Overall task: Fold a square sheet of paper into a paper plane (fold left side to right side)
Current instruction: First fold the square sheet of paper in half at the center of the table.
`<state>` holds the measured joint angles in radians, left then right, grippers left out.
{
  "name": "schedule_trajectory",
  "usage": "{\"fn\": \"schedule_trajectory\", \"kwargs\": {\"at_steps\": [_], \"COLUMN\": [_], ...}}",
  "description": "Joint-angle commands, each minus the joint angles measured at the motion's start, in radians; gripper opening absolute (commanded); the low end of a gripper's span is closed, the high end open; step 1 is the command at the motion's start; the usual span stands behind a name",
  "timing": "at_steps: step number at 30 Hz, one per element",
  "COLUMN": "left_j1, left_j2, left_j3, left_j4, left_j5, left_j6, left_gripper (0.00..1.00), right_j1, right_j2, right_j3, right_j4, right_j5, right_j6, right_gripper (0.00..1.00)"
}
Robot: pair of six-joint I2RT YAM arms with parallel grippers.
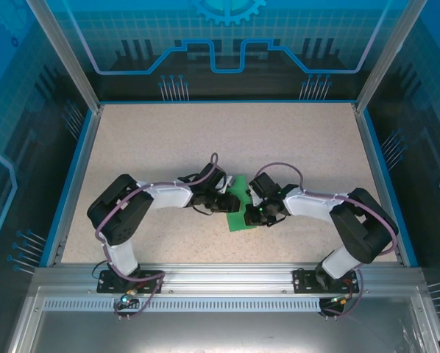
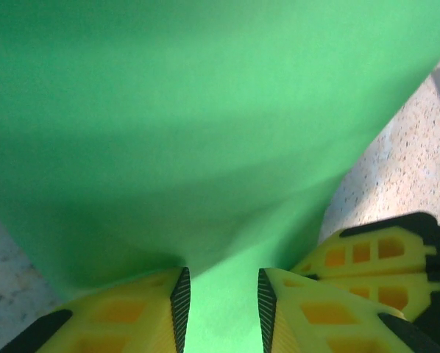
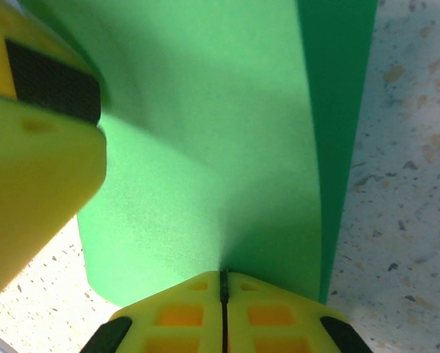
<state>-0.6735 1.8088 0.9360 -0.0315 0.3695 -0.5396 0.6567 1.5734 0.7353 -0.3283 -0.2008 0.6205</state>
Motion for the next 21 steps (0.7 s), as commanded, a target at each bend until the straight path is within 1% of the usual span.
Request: {"fn": "schedule_trajectory", "kwargs": {"at_steps": [1, 11, 21], "left_j1": [0.012, 0.049, 0.150], "left_j2": [0.040, 0.084, 0.118], "left_j3": [0.040, 0.046, 0.104], "left_j4": [-0.042, -0.015, -0.017], "left_j5": [-0.030, -0.078, -0.074], "left_j6": [0.036, 0.024, 0.027], "left_gripper": [0.33, 0.33, 0.33], "right_j1": [0.013, 0.011, 0.013], "right_j2": [0.053, 0.054, 0.066], "right_j3": [-0.011, -0.004, -0.009], "right_j4": [-0.086, -0.139, -0.149], "right_j5": [0.094, 0.136, 0.122], "right_j6": [-0.016, -0.038, -0.052], "right_gripper": [0.07, 0.07, 0.07]}}
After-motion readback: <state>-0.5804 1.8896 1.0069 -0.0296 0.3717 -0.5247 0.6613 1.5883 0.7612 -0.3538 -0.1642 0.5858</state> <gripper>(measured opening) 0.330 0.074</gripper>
